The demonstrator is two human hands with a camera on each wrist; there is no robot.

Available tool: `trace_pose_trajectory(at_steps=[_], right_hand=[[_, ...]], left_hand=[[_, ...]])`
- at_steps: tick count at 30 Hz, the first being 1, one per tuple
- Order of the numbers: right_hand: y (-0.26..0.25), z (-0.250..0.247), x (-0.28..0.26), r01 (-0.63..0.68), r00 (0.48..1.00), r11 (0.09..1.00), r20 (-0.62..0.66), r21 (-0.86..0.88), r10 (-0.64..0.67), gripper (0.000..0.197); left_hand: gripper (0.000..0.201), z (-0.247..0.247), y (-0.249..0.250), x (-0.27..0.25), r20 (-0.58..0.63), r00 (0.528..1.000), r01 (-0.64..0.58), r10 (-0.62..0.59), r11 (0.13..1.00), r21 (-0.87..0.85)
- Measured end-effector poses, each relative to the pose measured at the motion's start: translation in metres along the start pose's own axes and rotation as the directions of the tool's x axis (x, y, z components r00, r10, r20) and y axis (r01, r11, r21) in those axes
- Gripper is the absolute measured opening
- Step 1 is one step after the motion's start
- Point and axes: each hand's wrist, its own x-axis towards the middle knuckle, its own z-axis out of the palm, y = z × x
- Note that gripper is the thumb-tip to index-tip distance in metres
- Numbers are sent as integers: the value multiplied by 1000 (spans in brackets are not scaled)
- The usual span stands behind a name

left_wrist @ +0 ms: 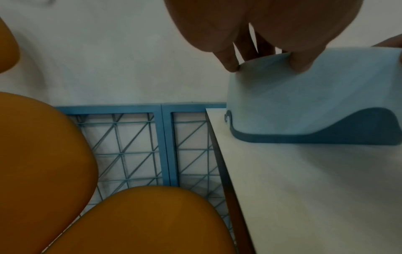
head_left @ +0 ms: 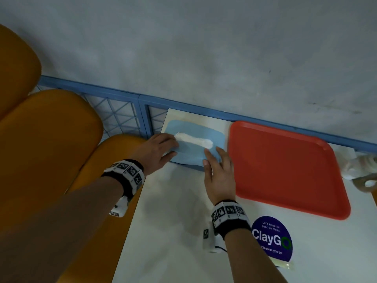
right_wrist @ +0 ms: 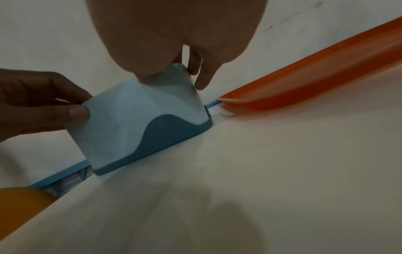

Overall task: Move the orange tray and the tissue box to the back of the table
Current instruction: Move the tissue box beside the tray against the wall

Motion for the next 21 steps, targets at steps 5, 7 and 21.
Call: trace_pose_trajectory(at_steps=[5, 7, 21], right_hand=[[9, -2, 50, 18, 999, 999, 49, -28, -17, 36], [14, -3, 67, 14, 998, 999, 64, -31, -12, 35], [39, 1, 119, 31, 998, 1000, 55, 0, -31, 35]], left_hand=[[23, -4, -6, 37, 26, 996, 90, -90, 996, 4], [22, -3, -8, 50, 23, 994, 108, -108, 994, 1], [21, 12, -20, 97, -33, 988, 147, -148, 989, -29]])
